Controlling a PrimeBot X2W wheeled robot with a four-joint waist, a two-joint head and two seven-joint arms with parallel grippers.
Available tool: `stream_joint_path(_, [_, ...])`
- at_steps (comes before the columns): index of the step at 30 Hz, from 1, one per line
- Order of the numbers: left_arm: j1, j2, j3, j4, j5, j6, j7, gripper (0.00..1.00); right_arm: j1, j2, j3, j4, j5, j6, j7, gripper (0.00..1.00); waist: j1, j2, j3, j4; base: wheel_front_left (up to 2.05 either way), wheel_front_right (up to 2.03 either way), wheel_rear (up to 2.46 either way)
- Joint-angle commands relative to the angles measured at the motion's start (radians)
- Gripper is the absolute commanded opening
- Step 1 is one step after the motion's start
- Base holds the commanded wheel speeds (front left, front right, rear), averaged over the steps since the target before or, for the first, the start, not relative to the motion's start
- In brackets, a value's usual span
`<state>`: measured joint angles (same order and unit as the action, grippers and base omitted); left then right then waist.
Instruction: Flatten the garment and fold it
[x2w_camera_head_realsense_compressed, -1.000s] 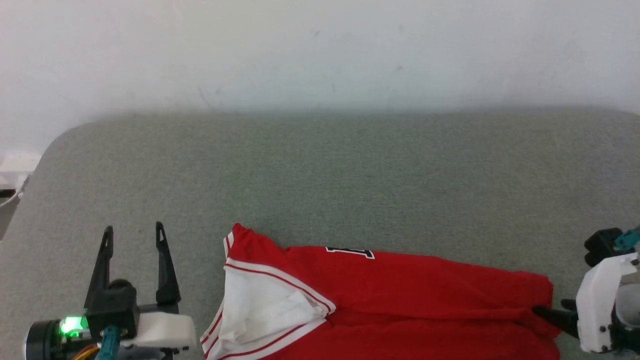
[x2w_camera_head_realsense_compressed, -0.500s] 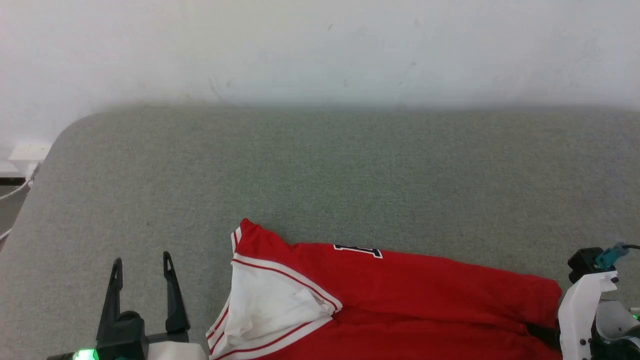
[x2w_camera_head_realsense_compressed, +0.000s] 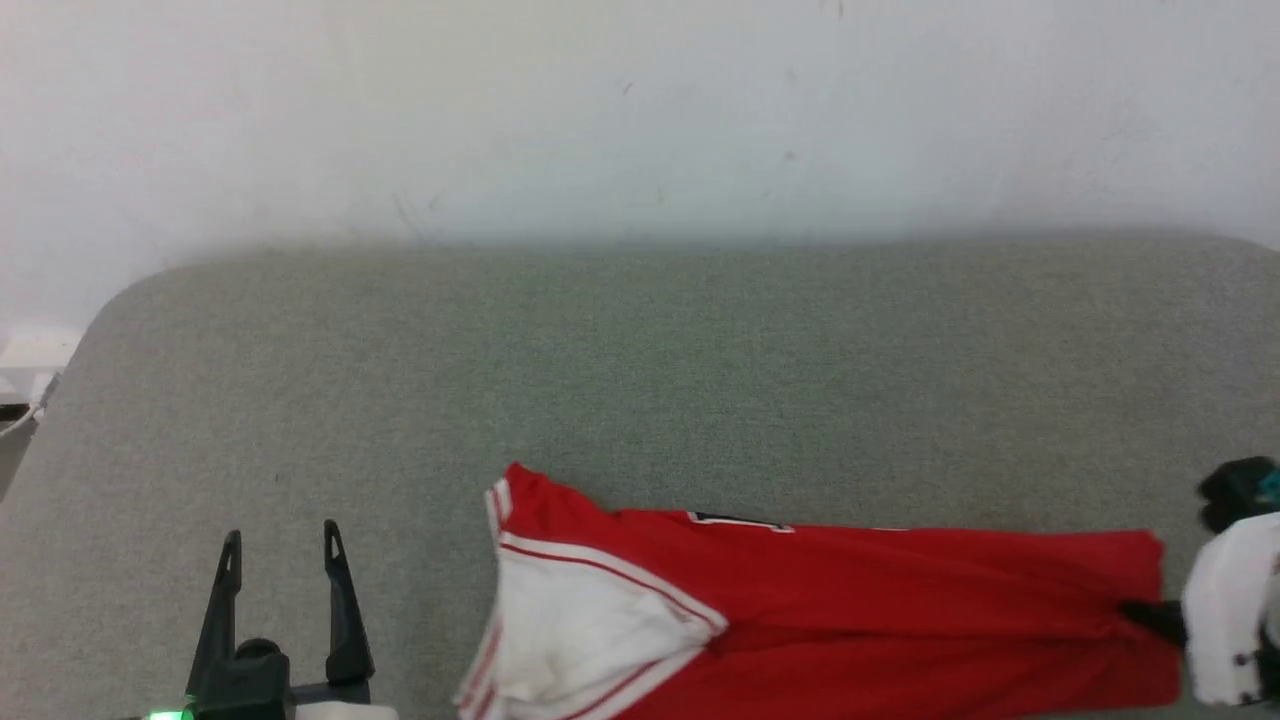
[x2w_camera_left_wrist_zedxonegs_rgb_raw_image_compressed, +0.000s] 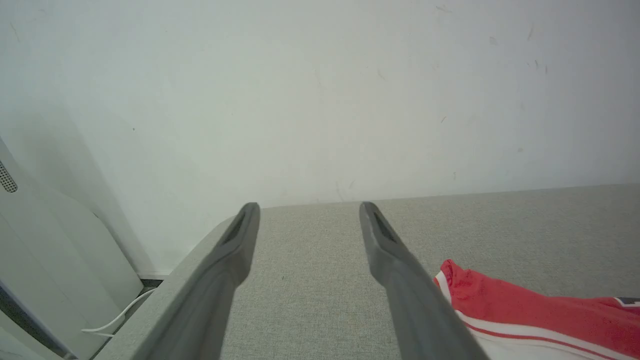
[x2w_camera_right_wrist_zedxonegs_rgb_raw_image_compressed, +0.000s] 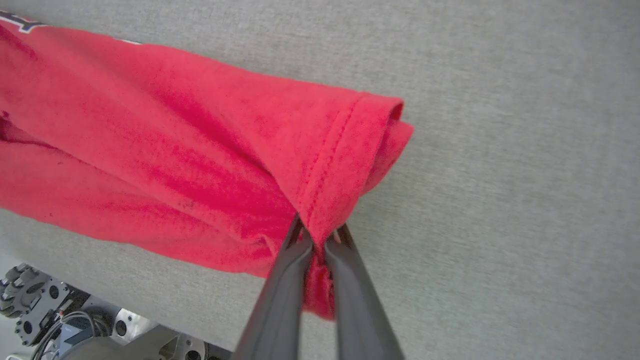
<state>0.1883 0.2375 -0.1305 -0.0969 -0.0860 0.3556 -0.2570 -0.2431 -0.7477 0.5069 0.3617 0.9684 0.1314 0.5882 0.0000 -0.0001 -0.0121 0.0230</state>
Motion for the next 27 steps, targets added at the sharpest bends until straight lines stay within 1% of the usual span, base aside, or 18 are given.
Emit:
stream_joint_path(1, [0.013, -0.008, 0.007, -0.002, 0.013, -0.014, -0.005, 1.00, 0.006, -0.035, -0.024, 0.004, 0.004, -0.001, -0.002, 0.00, 0.0000, 0.0001, -0.005, -0.005, 0.00, 0.00, 0.00])
stream_joint_path(2, [0.013, -0.008, 0.007, -0.002, 0.013, -0.014, -0.005, 1.00, 0.006, -0.035, -0.024, 0.004, 0.004, -0.001, -0.002, 0.00, 0.0000, 0.0001, -0.005, -0.005, 0.00, 0.00, 0.00])
stream_joint_path(7, [0.017, -0.023, 0.015, -0.005, 0.026, -0.043, -0.005, 1.00, 0.027, -0.130, -0.090, 0.046, -0.013, -0.001, 0.009, 0.00, 0.0000, 0.0001, -0.009, -0.012, 0.00, 0.00, 0.00])
stream_joint_path(9, [0.019, -0.028, 0.017, -0.004, 0.030, -0.054, -0.005, 1.00, 0.038, -0.156, -0.114, 0.076, -0.021, -0.001, 0.012, 0.00, 0.0000, 0.0001, -0.010, -0.014, 0.00, 0.00, 0.00])
stream_joint_path(11, [0.021, -0.032, 0.019, -0.001, 0.033, -0.066, -0.005, 1.00, 0.047, -0.169, -0.131, 0.091, -0.028, -0.001, 0.013, 0.00, 0.0000, 0.0001, -0.012, -0.016, 0.00, 0.00, 0.00])
stream_joint_path(13, [0.022, -0.036, 0.020, 0.003, 0.035, -0.078, -0.005, 1.00, 0.056, -0.171, -0.138, 0.077, -0.029, -0.001, 0.013, 0.00, 0.0000, 0.0001, -0.014, -0.016, 0.00, 0.00, 0.00])
stream_joint_path(17, [0.028, -0.044, 0.025, 0.004, 0.038, -0.096, -0.005, 1.00, 0.074, -0.160, -0.139, -0.032, -0.017, -0.001, 0.006, 0.00, 0.0000, 0.0001, -0.019, -0.020, 0.00, 0.00, 0.00])
stream_joint_path(21, [0.027, -0.050, 0.031, 0.009, 0.041, -0.112, -0.005, 1.00, 0.091, -0.160, -0.115, -0.211, -0.032, -0.001, 0.013, 0.00, 0.0000, 0.0001, -0.019, -0.021, 0.00, 0.00, 0.00])
stream_joint_path(24, [0.018, -0.055, 0.037, 0.015, 0.043, -0.122, -0.005, 1.00, 0.081, -0.134, -0.090, -0.350, -0.050, -0.001, 0.031, 0.00, 0.0000, 0.0001, -0.014, -0.020, 0.00, 0.00, 0.00])
stream_joint_path(27, [0.007, -0.061, 0.038, 0.020, 0.049, -0.131, -0.005, 1.00, 0.055, -0.095, -0.042, -0.457, -0.073, -0.001, 0.061, 0.00, 0.0000, 0.0001, -0.006, -0.014, 0.00, 0.00, 0.00])
